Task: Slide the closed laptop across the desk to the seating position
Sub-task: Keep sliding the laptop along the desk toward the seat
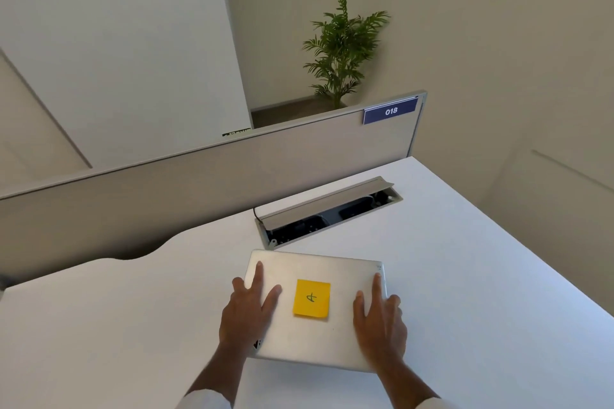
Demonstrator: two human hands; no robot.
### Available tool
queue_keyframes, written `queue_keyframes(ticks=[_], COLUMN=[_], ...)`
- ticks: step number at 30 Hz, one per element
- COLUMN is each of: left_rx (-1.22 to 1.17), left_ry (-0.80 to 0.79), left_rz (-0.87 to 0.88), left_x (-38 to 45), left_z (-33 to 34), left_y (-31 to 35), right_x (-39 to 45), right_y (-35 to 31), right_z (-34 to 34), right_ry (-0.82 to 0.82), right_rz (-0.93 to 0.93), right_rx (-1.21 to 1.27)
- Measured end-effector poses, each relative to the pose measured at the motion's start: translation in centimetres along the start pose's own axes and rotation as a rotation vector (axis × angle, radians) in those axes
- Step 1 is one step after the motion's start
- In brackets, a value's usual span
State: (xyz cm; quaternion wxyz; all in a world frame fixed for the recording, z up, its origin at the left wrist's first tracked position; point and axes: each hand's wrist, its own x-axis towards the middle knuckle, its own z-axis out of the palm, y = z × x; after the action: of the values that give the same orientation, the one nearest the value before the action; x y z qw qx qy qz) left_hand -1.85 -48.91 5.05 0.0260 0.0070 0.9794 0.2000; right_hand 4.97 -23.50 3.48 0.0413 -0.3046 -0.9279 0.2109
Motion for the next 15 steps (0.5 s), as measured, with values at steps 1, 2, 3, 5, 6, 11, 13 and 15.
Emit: queue_keyframes(ticks=[1, 2, 3, 5, 6, 11, 13, 15], left_rx=[0.004, 0.009, 0.014, 0.018, 0.018, 0.029, 0.026, 0.030], left_ry=[0.002, 0.004, 0.007, 0.013, 0.014, 0.004, -0.006, -0.017], left_rz=[-0.004, -0.010, -0.017, -0.025, -0.030, -0.051, -0.055, -0.055], left_x=[0.0, 0.0, -0.1, -0.1, -0.2, -0.1, 0.0, 0.1], left_z=[-0.2, -0.3, -0.5, -0.6, -0.6, -0.5, -0.3, -0.1], left_y=[-0.7, -1.4, -2.2, -3.4, -4.0, -5.8, -6.4, -6.9], right_x=[-0.3, -0.6, -0.9, -1.3, -1.5, -2.1, -2.3, -2.4], right_y=[-0.4, -0.9, -1.4, -2.2, -2.5, -3.6, -3.9, -4.1], right_z=[0.4, 0.8, 1.3, 2.0, 2.3, 3.3, 3.6, 3.8], right_ry=[-0.005, -0.010, -0.016, -0.024, -0.028, -0.039, -0.044, -0.055], right_rz=[-0.008, -0.017, -0.025, -0.039, -0.046, -0.070, -0.082, -0.091], right_rx=[-0.001, -0.001, -0.001, 0.000, -0.002, -0.025, -0.037, -0.048])
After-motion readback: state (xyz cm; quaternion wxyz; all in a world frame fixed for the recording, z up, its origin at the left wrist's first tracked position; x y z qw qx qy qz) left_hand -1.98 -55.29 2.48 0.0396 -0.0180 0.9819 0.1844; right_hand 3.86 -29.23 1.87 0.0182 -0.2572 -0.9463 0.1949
